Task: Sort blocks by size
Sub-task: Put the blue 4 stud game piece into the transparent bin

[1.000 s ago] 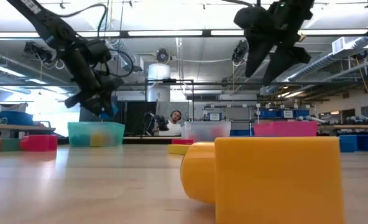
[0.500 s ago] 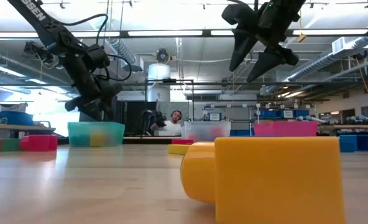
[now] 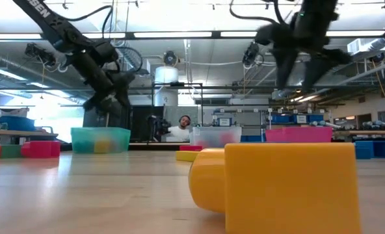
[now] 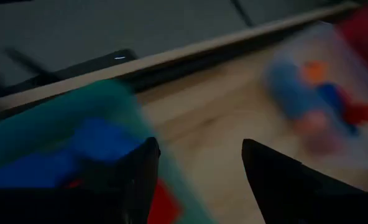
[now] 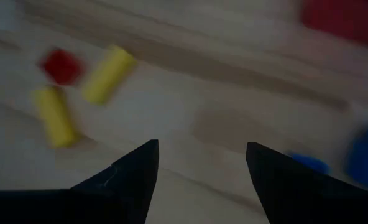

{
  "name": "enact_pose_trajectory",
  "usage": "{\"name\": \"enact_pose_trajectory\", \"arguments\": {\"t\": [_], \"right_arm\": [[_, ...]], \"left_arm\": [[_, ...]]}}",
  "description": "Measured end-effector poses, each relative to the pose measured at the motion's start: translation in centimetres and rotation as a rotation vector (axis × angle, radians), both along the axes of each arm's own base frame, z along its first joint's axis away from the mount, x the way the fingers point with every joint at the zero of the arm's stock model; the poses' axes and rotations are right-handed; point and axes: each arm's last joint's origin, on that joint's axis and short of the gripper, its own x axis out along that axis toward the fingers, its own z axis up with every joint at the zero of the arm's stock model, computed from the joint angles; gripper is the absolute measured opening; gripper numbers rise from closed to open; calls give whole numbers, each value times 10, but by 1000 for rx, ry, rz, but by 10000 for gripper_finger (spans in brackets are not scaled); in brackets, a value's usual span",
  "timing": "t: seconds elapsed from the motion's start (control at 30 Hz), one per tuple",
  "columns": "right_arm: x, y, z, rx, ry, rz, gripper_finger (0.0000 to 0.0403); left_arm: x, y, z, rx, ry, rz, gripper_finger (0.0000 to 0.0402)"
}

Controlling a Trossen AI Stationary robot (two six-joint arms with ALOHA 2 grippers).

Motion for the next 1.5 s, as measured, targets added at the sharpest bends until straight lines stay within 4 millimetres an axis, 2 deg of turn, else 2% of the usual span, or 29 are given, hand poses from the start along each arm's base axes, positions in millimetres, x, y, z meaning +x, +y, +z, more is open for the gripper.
{"name": "enact_pose_trajectory", "arguments": {"t": [0.13,0.27,0.43,0.57,0.73,0.97,1.17,1.3,1.5], "right_arm": [[-15,2,-12,45,117,-105,254],[-28,4,-38,167,206,-157,254],[-39,5,-71,238,230,-212,254],[-49,3,-83,214,257,-291,256],[-55,0,-94,177,262,-309,256],[-59,-6,-115,147,182,-320,257],[-63,-7,-121,122,169,-322,245],[-63,-7,-121,119,167,-327,223],[-63,-7,-121,118,162,-332,158]], "left_arm": [[17,-9,10,32,-25,-130,239],[32,-24,22,100,-40,-214,239],[42,-38,33,162,-79,-260,239],[46,-43,35,170,-90,-284,238],[48,-45,34,167,-90,-295,238],[48,-45,34,167,-91,-294,238],[48,-45,34,167,-90,-294,238],[48,-45,34,167,-90,-294,239],[48,-45,34,167,-90,-294,239]]}}
